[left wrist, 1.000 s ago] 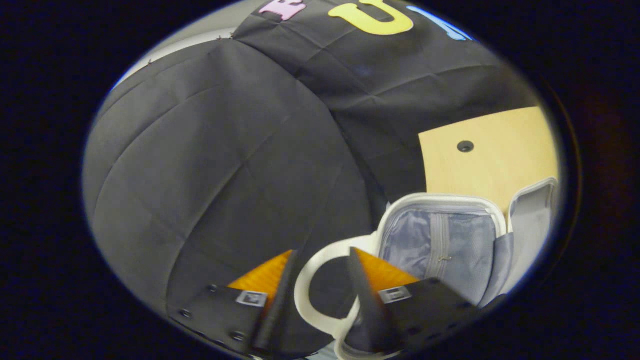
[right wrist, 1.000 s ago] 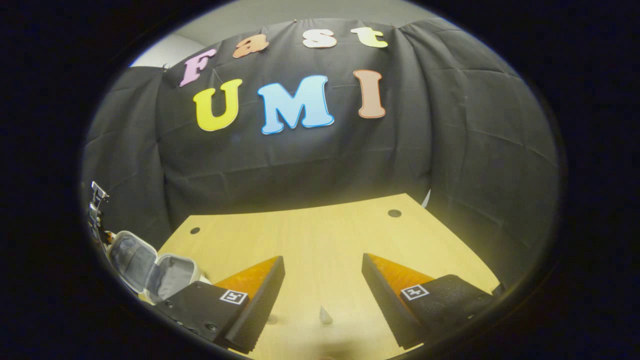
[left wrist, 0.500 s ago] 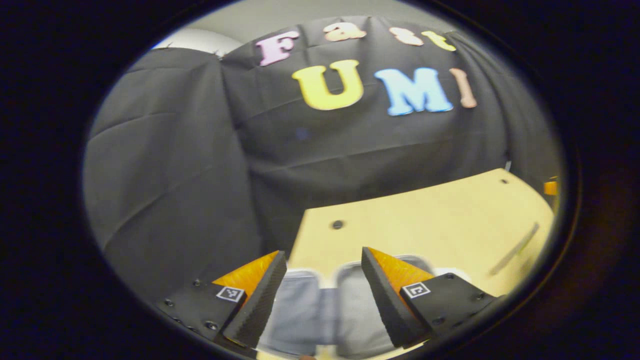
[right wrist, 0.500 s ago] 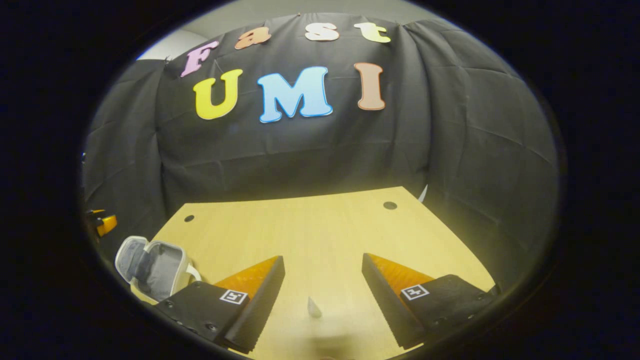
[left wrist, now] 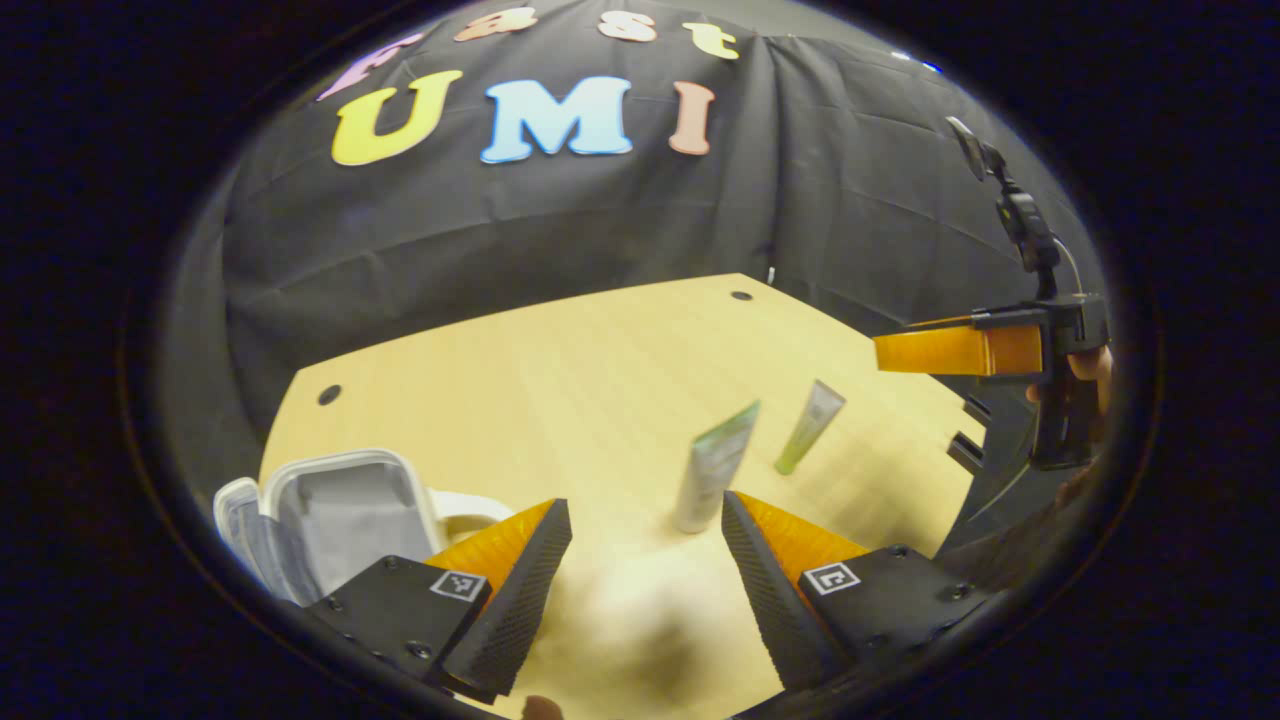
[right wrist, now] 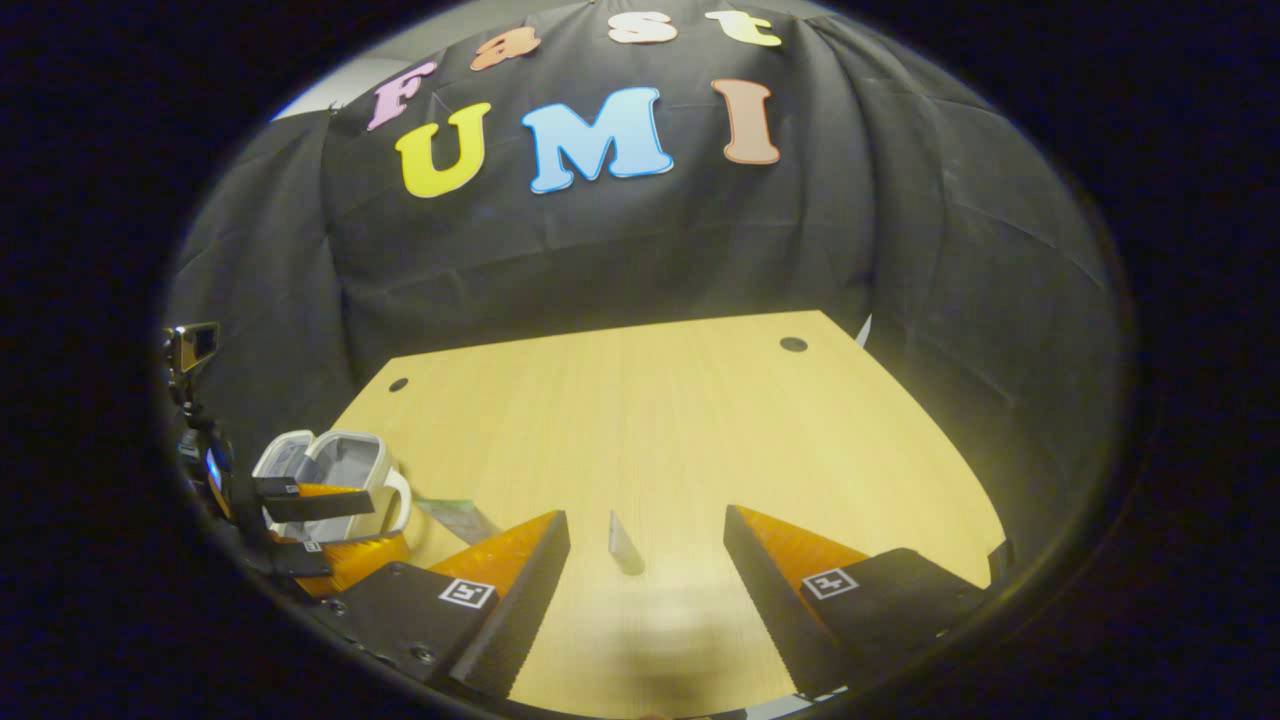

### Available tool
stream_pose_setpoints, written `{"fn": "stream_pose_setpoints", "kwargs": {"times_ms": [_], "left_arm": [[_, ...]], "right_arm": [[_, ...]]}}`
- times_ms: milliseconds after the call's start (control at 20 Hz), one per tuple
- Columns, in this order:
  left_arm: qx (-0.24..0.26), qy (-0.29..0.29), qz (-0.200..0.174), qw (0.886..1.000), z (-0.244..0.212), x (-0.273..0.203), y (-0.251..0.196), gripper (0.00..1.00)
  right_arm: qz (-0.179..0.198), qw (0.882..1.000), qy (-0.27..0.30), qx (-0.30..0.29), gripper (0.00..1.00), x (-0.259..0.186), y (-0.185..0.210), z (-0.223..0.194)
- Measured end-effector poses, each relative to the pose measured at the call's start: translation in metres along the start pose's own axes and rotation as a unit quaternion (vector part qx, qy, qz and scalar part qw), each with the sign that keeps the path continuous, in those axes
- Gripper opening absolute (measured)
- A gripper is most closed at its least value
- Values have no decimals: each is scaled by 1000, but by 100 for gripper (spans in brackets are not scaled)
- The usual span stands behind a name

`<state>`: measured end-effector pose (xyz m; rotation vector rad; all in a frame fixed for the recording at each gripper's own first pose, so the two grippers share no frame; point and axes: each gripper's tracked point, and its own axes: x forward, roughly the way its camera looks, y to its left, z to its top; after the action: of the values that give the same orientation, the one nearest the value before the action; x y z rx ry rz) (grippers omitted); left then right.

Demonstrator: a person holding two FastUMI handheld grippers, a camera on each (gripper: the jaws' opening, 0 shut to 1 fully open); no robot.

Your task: First open the suitcase, pack the skin care products into it, and then close the suitcase.

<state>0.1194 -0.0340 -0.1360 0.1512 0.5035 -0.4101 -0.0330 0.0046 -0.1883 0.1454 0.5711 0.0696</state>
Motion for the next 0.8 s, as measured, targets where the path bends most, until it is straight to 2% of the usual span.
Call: {"fn": "stream_pose_setpoints", "kwargs": {"times_ms": [50, 150, 300, 500, 600, 750, 800], "left_arm": [[7, 5, -7, 1000, 0, 10, -11, 99], [16, 10, -9, 1000, -2, 36, -20, 99], [21, 18, 5, 1000, -7, 78, -19, 99], [12, 29, 7, 999, -11, 117, -23, 100], [-15, 47, -4, 999, -16, 124, -29, 100], [-50, 35, 12, 998, -9, 125, -20, 48], [-55, 37, 13, 998, -11, 125, -20, 48]], "right_arm": [[0, 1000, 8, 2, 95, -1, -2, -3], [-3, 1000, 22, 6, 95, -4, -9, -10], [-17, 999, 33, 5, 95, -10, -22, -18], [-34, 998, 44, -2, 96, -15, -38, -22], [-35, 998, 51, -4, 95, -15, -39, -25], [-25, 998, 59, -8, 96, -10, -35, -27], [-18, 998, 62, -10, 95, -7, -31, -28]]}}
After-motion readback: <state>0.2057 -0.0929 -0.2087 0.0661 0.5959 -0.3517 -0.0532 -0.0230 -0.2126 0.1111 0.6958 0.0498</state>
